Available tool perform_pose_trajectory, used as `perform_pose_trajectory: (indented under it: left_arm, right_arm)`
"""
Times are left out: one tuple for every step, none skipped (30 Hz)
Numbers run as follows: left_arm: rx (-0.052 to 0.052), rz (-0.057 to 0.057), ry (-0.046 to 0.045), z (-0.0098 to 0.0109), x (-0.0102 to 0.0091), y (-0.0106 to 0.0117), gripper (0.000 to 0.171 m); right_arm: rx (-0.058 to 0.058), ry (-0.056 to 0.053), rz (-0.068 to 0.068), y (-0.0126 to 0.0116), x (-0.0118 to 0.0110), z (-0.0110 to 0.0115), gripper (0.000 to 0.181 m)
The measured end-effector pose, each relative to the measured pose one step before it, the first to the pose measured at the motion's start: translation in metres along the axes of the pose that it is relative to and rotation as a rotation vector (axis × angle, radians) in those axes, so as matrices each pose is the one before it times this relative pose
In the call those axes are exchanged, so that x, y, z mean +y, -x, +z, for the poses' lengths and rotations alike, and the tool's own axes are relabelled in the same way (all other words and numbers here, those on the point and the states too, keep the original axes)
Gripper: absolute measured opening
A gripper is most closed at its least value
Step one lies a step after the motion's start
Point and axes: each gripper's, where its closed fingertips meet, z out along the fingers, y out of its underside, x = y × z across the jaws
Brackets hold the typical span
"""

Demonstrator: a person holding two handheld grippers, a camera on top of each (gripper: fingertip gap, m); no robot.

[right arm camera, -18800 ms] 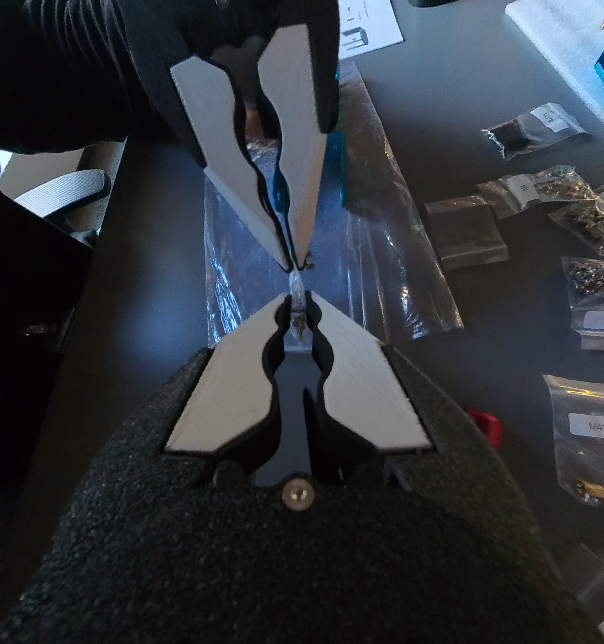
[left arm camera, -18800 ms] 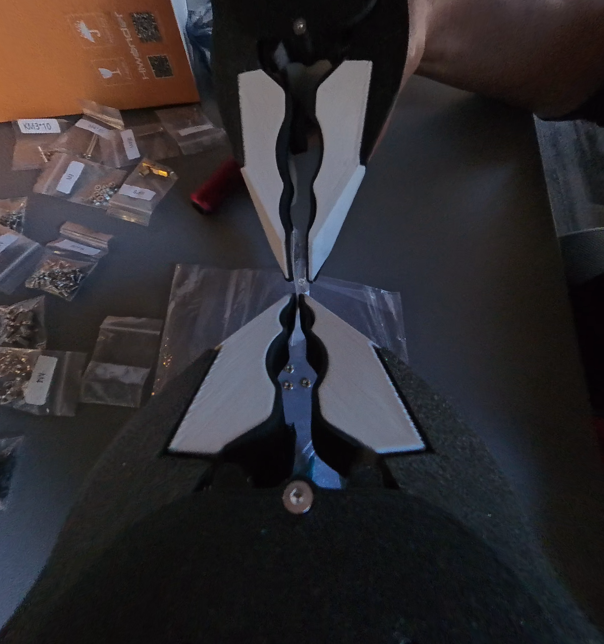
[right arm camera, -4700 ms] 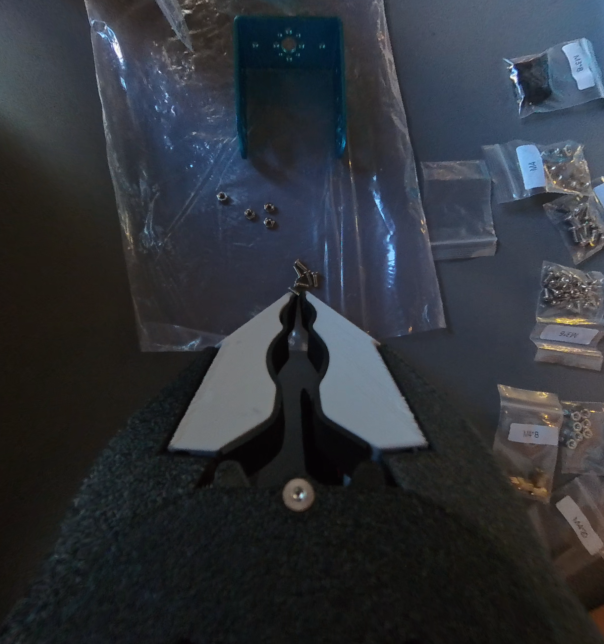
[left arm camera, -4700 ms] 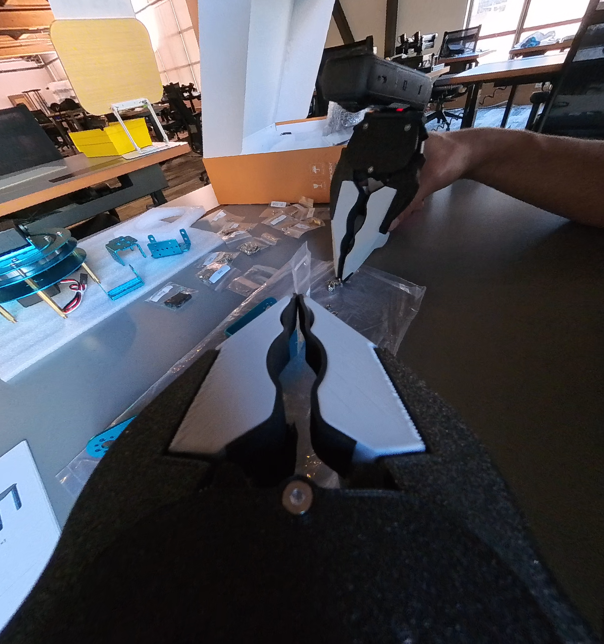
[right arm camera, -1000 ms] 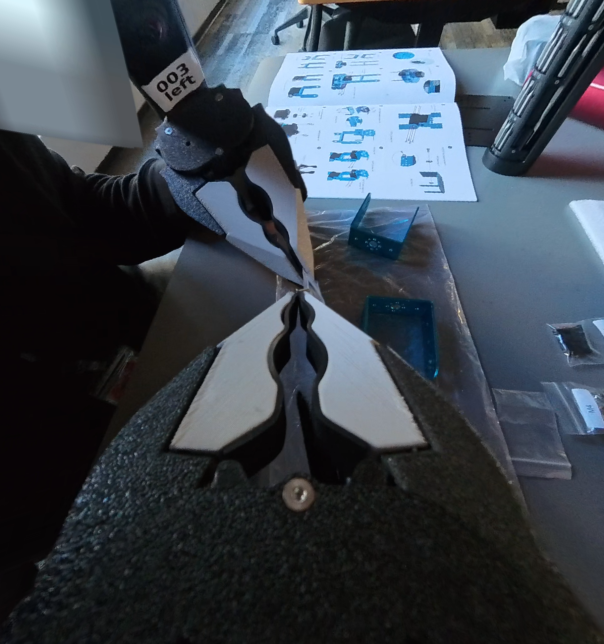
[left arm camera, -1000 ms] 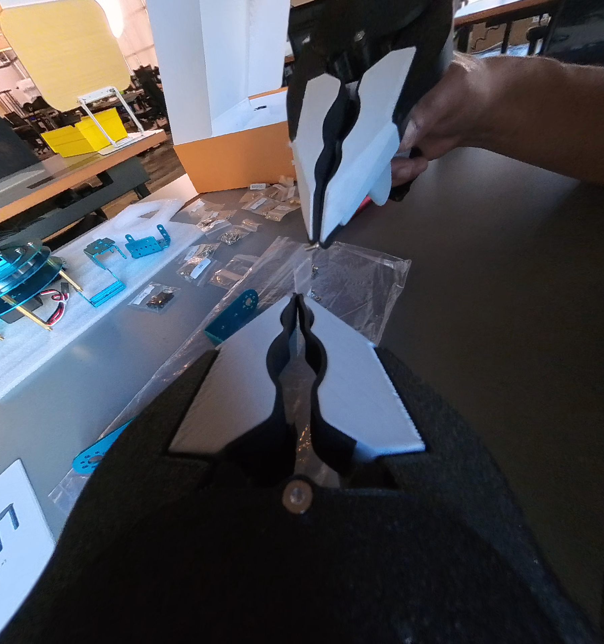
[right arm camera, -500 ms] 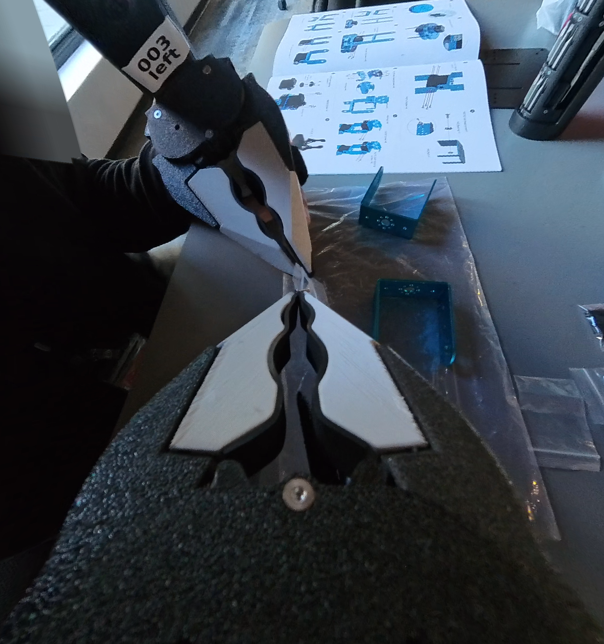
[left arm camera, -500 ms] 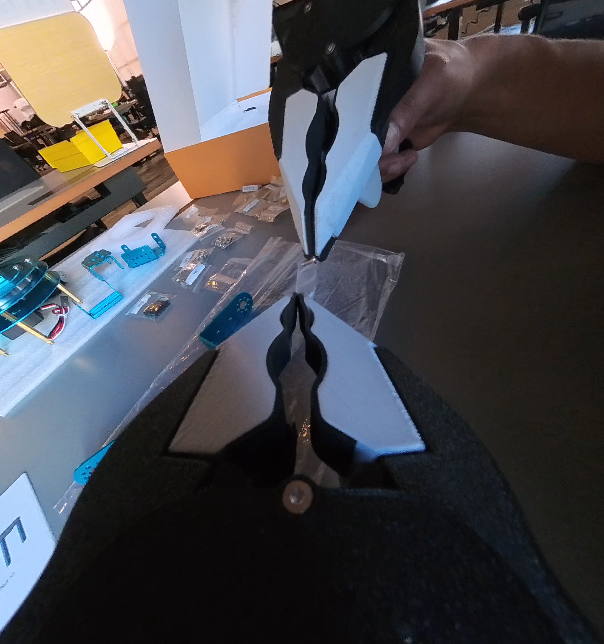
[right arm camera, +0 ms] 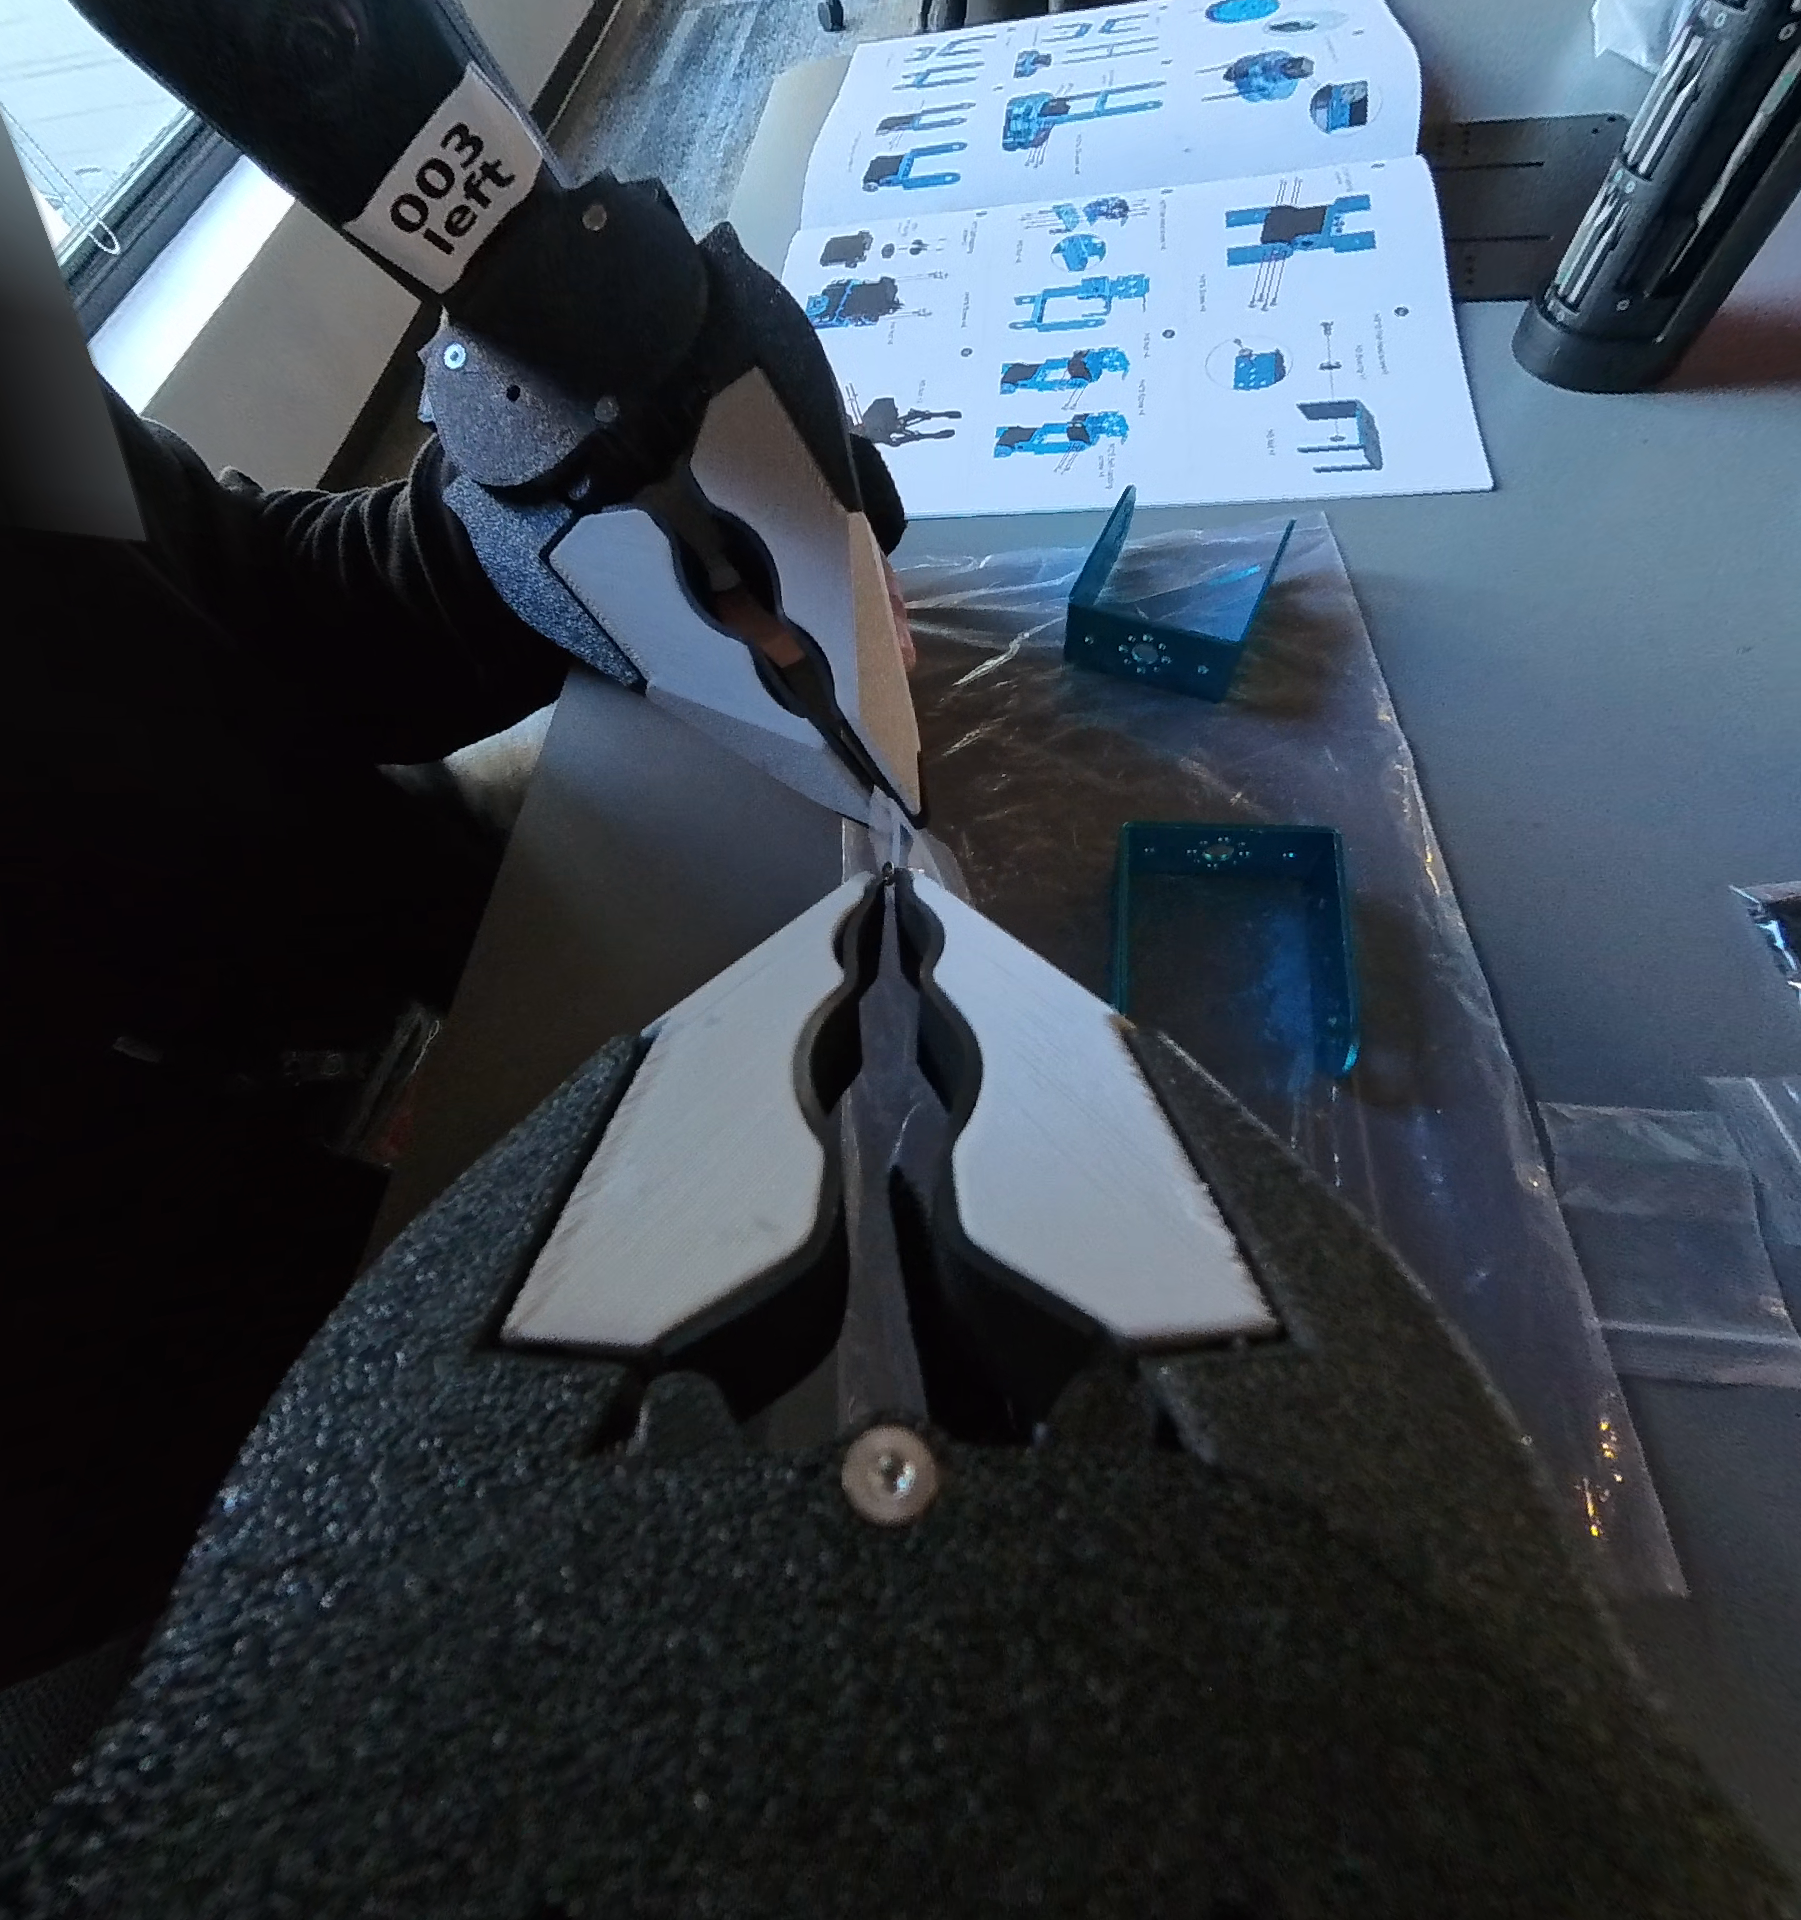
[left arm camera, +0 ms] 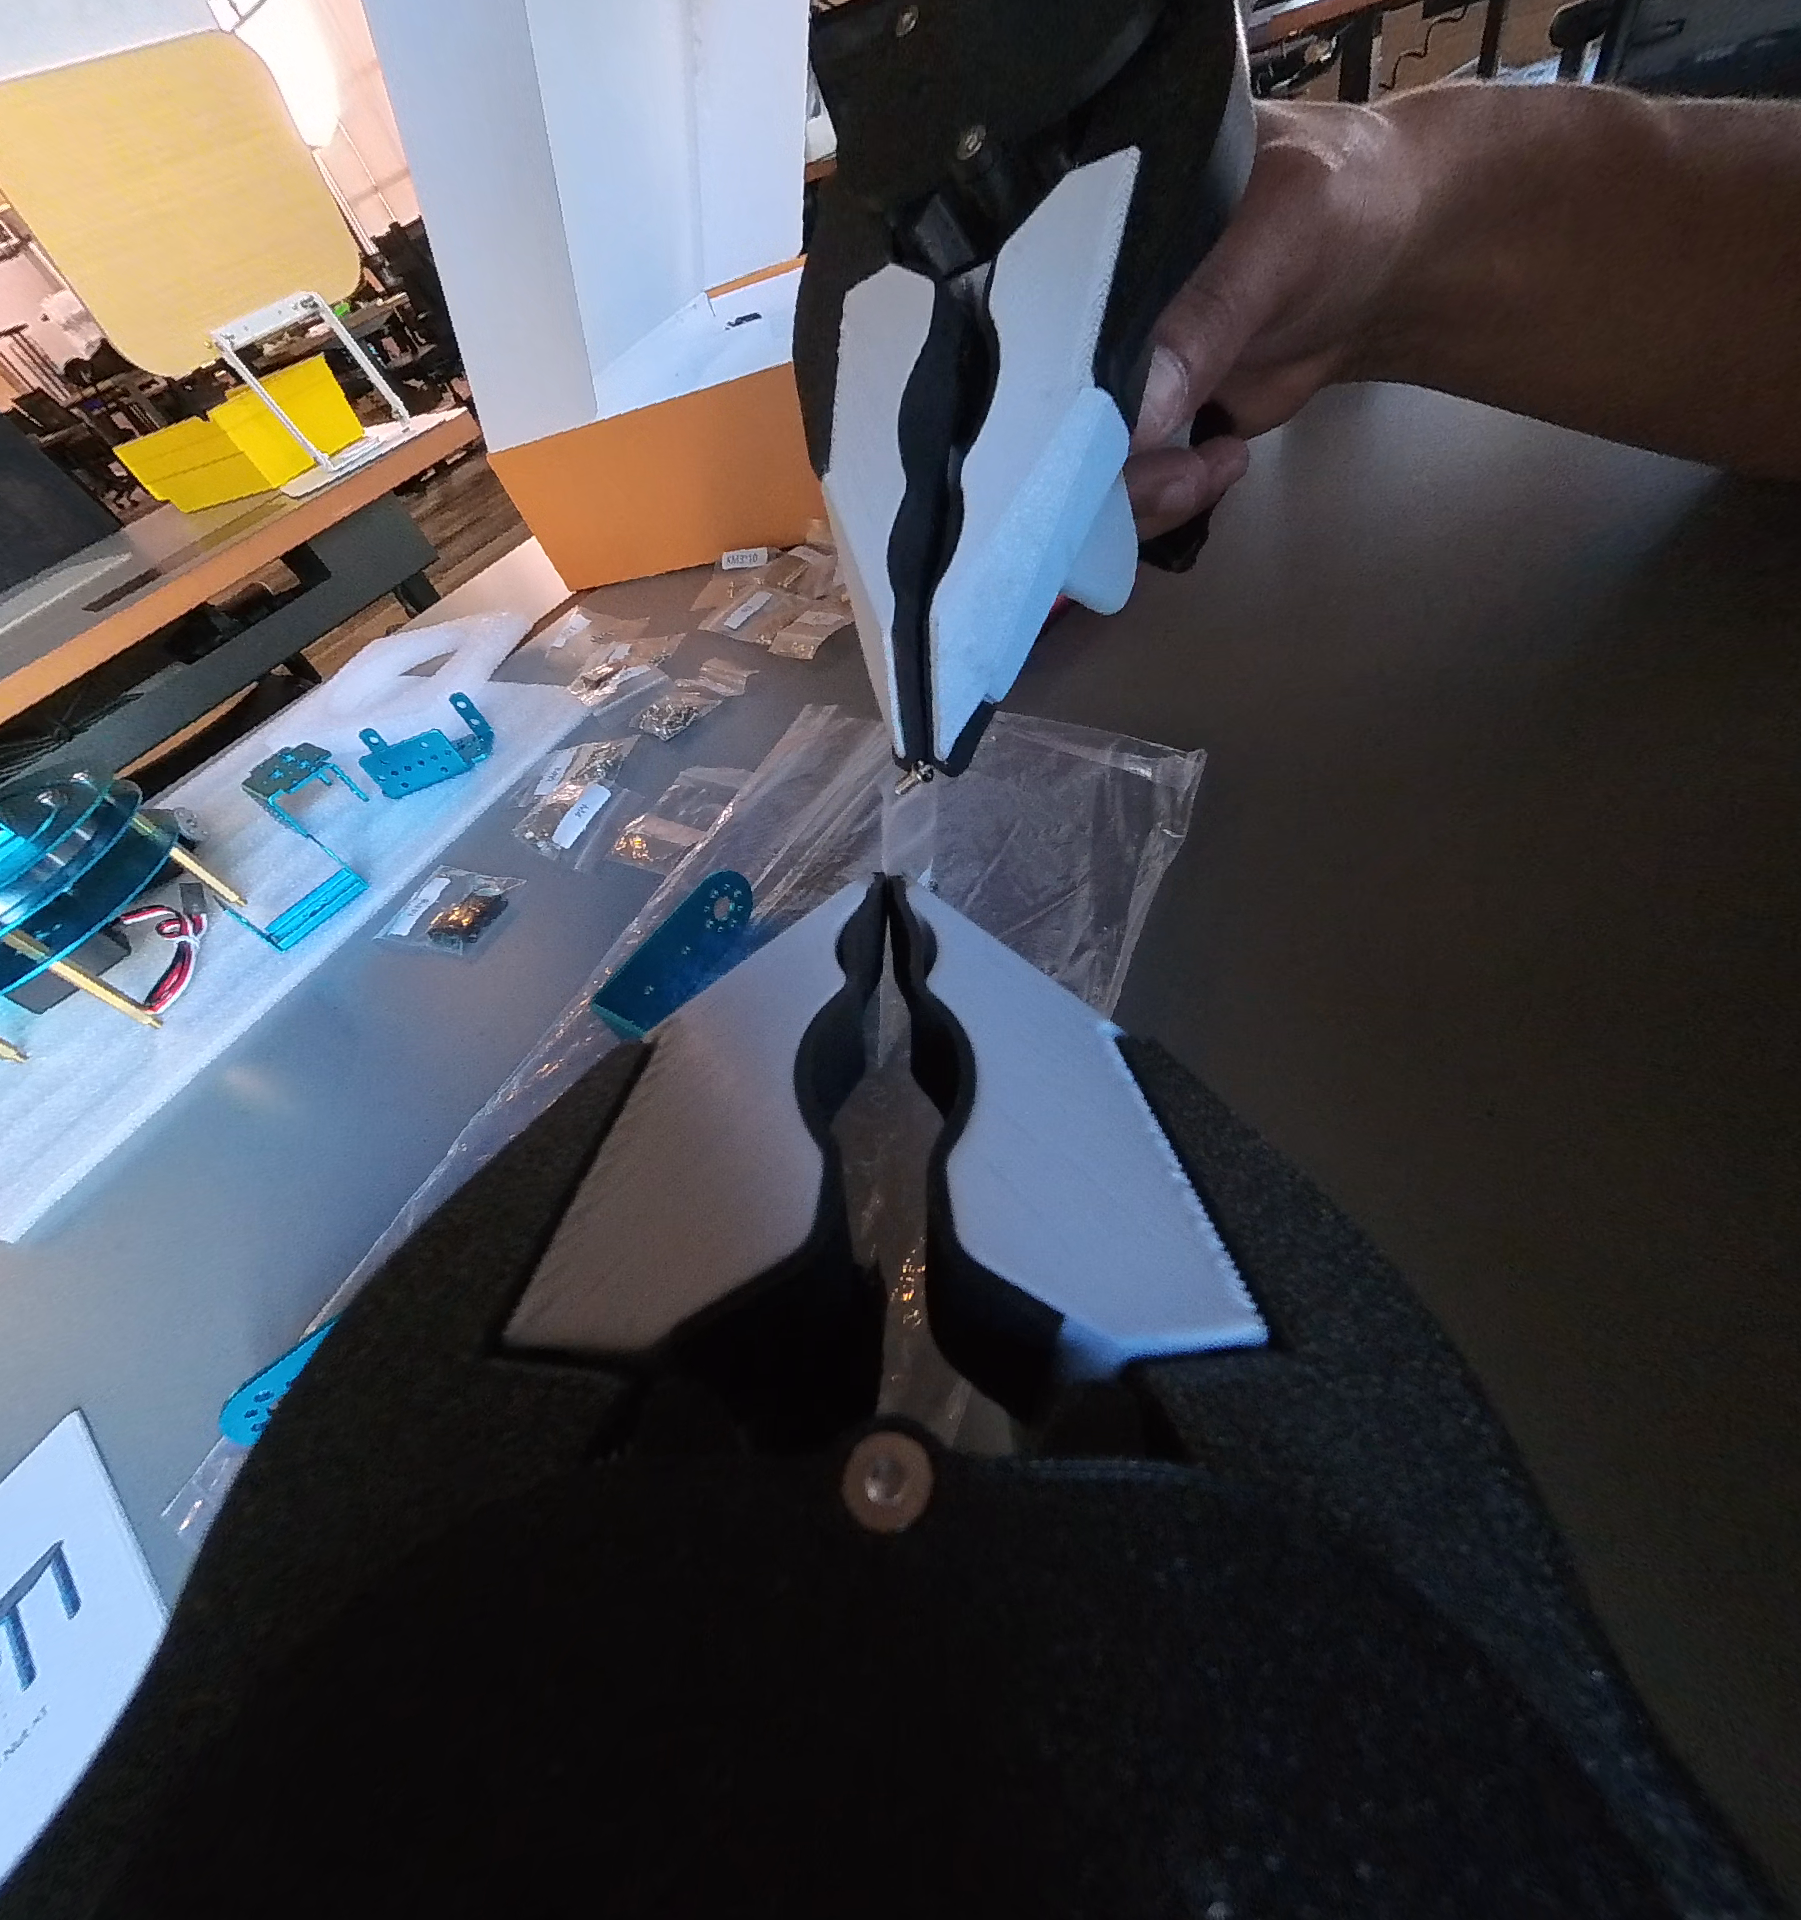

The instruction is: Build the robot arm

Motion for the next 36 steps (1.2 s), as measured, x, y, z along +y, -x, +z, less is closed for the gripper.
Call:
perform_pose_trajectory:
  left_arm:
    - [-0.0001, -0.0007, -0.00027, 0.00003, -0.00010, 0.00012, 0.000]
    - [0.0000, -0.0004, -0.00023, -0.00003, 0.00000, 0.00005, 0.000]
    - [0.0000, -0.0001, -0.00021, -0.00007, -0.00002, -0.00006, 0.000]
    - [-0.0003, 0.0000, -0.00005, 0.00000, -0.00001, 0.00004, 0.000]
    - [0.0002, 0.0003, 0.00003, 0.00002, 0.00010, -0.00003, 0.000]
    - [0.0000, 0.0001, 0.00028, -0.00002, 0.00004, 0.00001, 0.000]
    - [-0.0007, -0.0002, 0.00023, -0.00002, 0.00003, 0.00008, 0.000]
    - [-0.0003, -0.0002, -0.00010, -0.00004, 0.00002, 0.00012, 0.000]
    - [0.0000, -0.0002, -0.00028, 0.00002, -0.00004, -0.00001, 0.000]
    - [-0.0003, -0.0003, -0.00020, -0.00003, 0.00001, 0.00010, 0.000]
    - [-0.0012, -0.0005, -0.00045, -0.00012, -0.00011, 0.00020, 0.000]
    - [-0.0018, -0.0006, -0.00117, -0.00012, -0.00017, 0.00035, 0.000]
    - [-0.0005, -0.0009, -0.00279, -0.00035, -0.00030, 0.00016, 0.000]
    - [-0.0009, -0.0019, -0.00397, -0.00039, -0.00049, 0.00033, 0.000]
    - [-0.0043, -0.0035, -0.00485, -0.00064, -0.00065, 0.00104, 0.000]
    - [-0.0052, -0.0039, -0.00635, -0.00075, -0.00082, 0.00112, 0.000]
    - [-0.0022, -0.0038, -0.00776, -0.00087, -0.00098, 0.00069, 0.000]
    - [-0.0046, -0.0063, -0.01062, -0.00122, -0.00148, 0.00120, 0.000]
    - [0.0036, -0.0122, -0.01230, -0.00124, -0.00176, 0.00031, 0.000]
    - [0.0105, -0.0212, -0.01656, -0.00157, -0.00255, -0.00025, 0.000]
    - [0.0140, -0.0268, -0.02147, -0.00178, -0.00349, -0.00032, 0.000]
    - [0.0097, -0.0250, -0.02058, -0.00181, -0.00322, 0.00030, 0.000]
    - [0.0067, -0.0197, -0.01684, -0.00170, -0.00265, 0.00061, 0.000]
    - [0.0053, -0.0164, -0.01117, -0.00131, -0.00184, 0.00051, 0.000]
    - [0.0030, -0.0145, -0.00949, -0.00118, -0.00144, 0.00056, 0.000]
    - [0.0058, -0.0126, -0.01027, -0.00117, -0.00155, -0.00021, 0.000]
    - [0.0063, -0.0116, -0.00979, -0.00115, -0.00143, -0.00031, 0.000]
    - [0.0018, -0.0081, -0.00716, -0.00083, -0.00098, 0.00012, 0.000]
    - [0.0008, -0.0034, -0.00263, -0.00037, -0.00037, 0.00014, 0.000]
    - [-0.0006, -0.0005, 0.00033, -0.00002, 0.00005, 0.00005, 0.000]
    - [-0.0017, 0.0016, 0.00179, 0.00021, 0.00031, 0.00021, 0.000]
    - [0.0010, 0.0016, 0.00140, 0.00020, 0.00014, -0.00031, 0.000]
    - [-0.0003, 0.0002, 0.00061, 0.00010, 0.00017, 0.00002, 0.000]
    - [-0.0014, -0.0013, 0.00012, -0.00003, 0.00004, 0.00033, 0.000]
    - [-0.0015, -0.0010, 0.00024, 0.00010, 0.00004, 0.00033, 0.000]
    - [-0.0009, -0.0002, 0.00046, 0.00011, 0.00015, 0.00008, 0.000]
  right_arm:
    - [-0.0017, 0.0005, -0.0006, 0.00027, -0.00004, -0.00021, 0.001]
    - [0.0026, -0.0020, -0.0021, -0.00035, -0.00039, -0.00040, 0.001]
    - [0.0016, -0.0020, 0.0009, -0.00043, -0.00043, -0.00045, 0.001]
    - [-0.0015, -0.0015, 0.0028, 0.00008, -0.00023, -0.00014, 0.002]
    - [-0.0008, -0.0027, 0.0013, 0.00001, -0.00036, -0.00008, 0.002]
    - [0.0005, -0.0009, -0.0004, -0.00010, -0.00012, 0.00006, 0.003]
    - [0.0009, -0.0020, -0.0011, 0.00006, -0.00030, -0.00013, 0.003]
    - [-0.0018, -0.0011, -0.0004, 0.00047, -0.00030, 0.00000, 0.004]
    - [-0.0008, 0.0002, -0.0015, 0.00037, -0.00012, 0.00013, 0.004]
    - [0.0028, 0.0005, -0.0028, -0.00018, -0.00003, 0.00004, 0.004]
    - [0.0025, 0.0008, -0.0032, -0.00012, 0.00006, -0.00005, 0.004]
    - [0.0020, -0.0048, -0.0073, 0.00025, -0.00100, -0.00059, 0.004]
    - [0.0047, -0.0128, -0.0127, 0.00017, -0.00222, -0.00147, 0.005]
    - [0.0075, -0.0160, -0.0170, -0.00001, -0.00251, -0.00230, 0.005]
    - [0.0138, -0.0139, -0.0181, -0.00121, -0.00202, -0.00283, 0.008]
    - [0.0232, -0.0141, -0.0221, -0.00281, -0.00146, -0.00309, 0.013]
    - [0.0271, -0.0146, -0.0285, -0.00310, -0.00093, -0.00273, 0.013]
    - [0.0260, -0.0103, -0.0367, -0.00235, 0.00017, -0.00134, 0.013]
    - [0.0287, -0.0077, -0.0367, -0.00184, 0.00087, -0.00009, 0.012]
    - [0.0238, -0.0096, -0.0268, -0.00099, 0.00038, 0.00090, 0.013]
    - [0.0043, -0.0057, -0.0125, 0.00114, 0.00027, 0.00207, 0.014]
    - [-0.0099, -0.0037, -0.0003, 0.00262, -0.00052, 0.00242, 0.013]
    - [-0.0068, -0.0032, 0.0049, 0.00143, -0.00087, 0.00221, 0.012]
    - [-0.0269, 0.0037, 0.0067, 0.00383, 0.00029, 0.00144, 0.013]
    - [-0.0198, 0.0013, 0.0097, 0.00212, -0.00001, 0.00010, 0.014]
    - [-0.0020, -0.0051, 0.0114, -0.00092, -0.00031, -0.00076, 0.013]
    - [-0.0052, -0.0032, 0.0095, -0.00040, 0.00022, -0.00064, 0.013]
    - [-0.0092, -0.0037, 0.0043, 0.00071, -0.00010, -0.00050, 0.011]
    - [-0.0015, -0.0101, -0.0011, 0.00032, -0.00138, -0.00056, 0.008]
    - [0.0029, -0.0098, -0.0063, 0.00016, -0.00166, -0.00030, 0.005]
    - [0.0102, -0.0062, -0.0079, -0.00088, -0.00153, -0.00051, 0.003]
    - [0.0053, -0.0044, -0.0070, -0.00006, -0.00131, -0.00059, 0.001]
    - [-0.0015, 0.0001, -0.0029, 0.00057, -0.00063, -0.00015, 0.001]
    - [0.0041, 0.0022, -0.0007, -0.00042, -0.00022, 0.00026, 0.000]
    - [-0.0038, 0.0020, 0.0015, 0.00097, -0.00016, 0.00053, 0.001]
    - [-0.0132, -0.0009, 0.0048, 0.00242, -0.00063, 0.00088, 0.000]
